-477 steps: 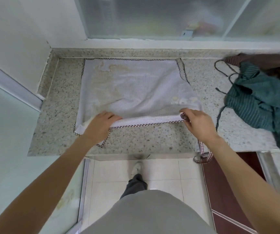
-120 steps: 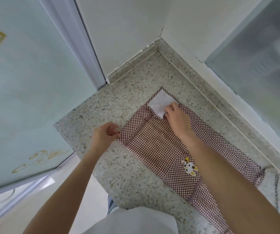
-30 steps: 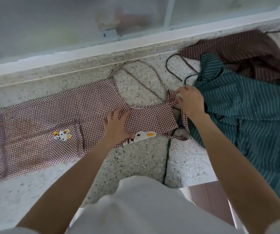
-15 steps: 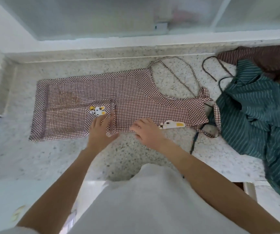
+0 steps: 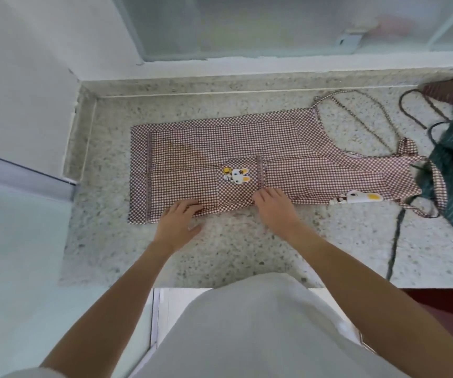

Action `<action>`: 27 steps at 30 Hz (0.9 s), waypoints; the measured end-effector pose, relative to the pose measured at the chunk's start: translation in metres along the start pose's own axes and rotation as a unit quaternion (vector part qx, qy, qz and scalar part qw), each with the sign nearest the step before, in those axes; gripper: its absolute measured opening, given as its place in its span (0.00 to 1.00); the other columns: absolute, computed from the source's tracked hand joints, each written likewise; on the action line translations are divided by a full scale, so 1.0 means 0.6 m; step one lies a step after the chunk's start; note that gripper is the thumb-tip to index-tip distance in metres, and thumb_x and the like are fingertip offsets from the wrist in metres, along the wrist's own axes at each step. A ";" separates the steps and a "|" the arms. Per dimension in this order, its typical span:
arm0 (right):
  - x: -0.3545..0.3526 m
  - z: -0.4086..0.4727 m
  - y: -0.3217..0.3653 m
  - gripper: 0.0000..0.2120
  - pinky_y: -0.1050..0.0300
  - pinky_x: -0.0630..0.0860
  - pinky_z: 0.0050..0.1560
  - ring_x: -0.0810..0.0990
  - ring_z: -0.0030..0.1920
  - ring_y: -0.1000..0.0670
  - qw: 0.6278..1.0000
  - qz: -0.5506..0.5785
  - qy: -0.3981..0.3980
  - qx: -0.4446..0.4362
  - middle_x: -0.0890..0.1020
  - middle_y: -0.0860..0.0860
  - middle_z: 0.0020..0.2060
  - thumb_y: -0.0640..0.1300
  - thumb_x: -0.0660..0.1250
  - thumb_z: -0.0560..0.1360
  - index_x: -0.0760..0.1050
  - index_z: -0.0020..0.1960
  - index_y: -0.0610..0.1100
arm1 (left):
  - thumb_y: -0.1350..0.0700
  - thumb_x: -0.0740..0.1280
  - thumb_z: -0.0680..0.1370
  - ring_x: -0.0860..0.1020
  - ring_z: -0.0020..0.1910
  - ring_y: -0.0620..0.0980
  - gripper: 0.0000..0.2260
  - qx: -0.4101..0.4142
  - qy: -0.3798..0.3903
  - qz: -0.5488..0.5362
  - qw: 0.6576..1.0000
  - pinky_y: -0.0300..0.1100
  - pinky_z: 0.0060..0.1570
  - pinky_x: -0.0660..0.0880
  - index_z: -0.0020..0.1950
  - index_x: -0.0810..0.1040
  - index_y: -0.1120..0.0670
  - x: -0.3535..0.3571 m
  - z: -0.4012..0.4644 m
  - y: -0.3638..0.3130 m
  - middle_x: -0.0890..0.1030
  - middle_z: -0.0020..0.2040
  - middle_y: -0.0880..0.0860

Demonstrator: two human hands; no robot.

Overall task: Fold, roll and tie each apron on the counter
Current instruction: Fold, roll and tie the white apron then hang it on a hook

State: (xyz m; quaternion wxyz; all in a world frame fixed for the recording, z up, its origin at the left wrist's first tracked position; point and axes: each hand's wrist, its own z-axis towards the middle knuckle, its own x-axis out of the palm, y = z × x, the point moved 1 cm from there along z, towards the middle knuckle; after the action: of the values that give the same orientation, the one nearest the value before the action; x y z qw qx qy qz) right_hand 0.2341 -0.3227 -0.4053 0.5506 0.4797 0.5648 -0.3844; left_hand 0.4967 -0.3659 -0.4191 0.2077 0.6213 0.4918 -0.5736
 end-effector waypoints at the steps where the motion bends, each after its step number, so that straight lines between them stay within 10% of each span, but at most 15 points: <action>1: -0.008 0.000 0.004 0.05 0.52 0.76 0.43 0.80 0.40 0.44 0.999 0.033 -0.012 0.011 0.80 0.45 0.39 0.39 0.61 0.72 0.74 0.46 0.39 | 0.49 0.67 0.74 0.71 0.63 0.49 0.19 -0.004 -0.002 -0.003 1.000 0.52 0.60 0.71 0.64 0.74 0.50 -0.002 -0.001 0.009 0.73 0.65 0.46; 7: 0.004 -0.036 0.007 0.13 0.53 0.77 0.38 0.79 0.38 0.46 0.993 0.105 -0.053 0.015 0.81 0.47 0.40 0.48 0.55 0.77 0.76 0.49 0.42 | 0.57 0.62 0.79 0.80 0.44 0.57 0.10 -0.073 -0.061 -0.037 0.995 0.47 0.41 0.75 0.58 0.79 0.54 -0.037 -0.010 0.050 0.83 0.48 0.55; 13: 0.028 -0.049 0.035 0.21 0.55 0.79 0.36 0.81 0.41 0.46 0.997 0.071 0.005 0.033 0.82 0.47 0.45 0.41 0.77 0.63 0.78 0.54 0.43 | 0.53 0.59 0.80 0.78 0.34 0.54 0.10 -0.064 0.003 -0.040 0.997 0.46 0.34 0.75 0.59 0.73 0.52 -0.052 -0.038 0.084 0.81 0.39 0.54; 27: -0.112 0.162 -0.103 0.10 0.54 0.72 0.50 0.80 0.49 0.42 0.975 0.205 -0.013 0.088 0.83 0.42 0.49 0.42 0.65 0.77 0.79 0.54 0.38 | 0.51 0.60 0.79 0.76 0.56 0.56 0.11 -0.111 0.008 0.016 0.994 0.48 0.56 0.70 0.59 0.76 0.51 -0.200 0.140 0.139 0.79 0.57 0.53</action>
State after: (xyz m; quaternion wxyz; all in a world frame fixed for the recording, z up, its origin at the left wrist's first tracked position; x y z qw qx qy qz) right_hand 0.1945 -0.4394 -0.3539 0.5802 0.6269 0.4115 -0.3178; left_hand 0.5417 -0.5157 -0.3562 0.2802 0.6067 0.5443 -0.5071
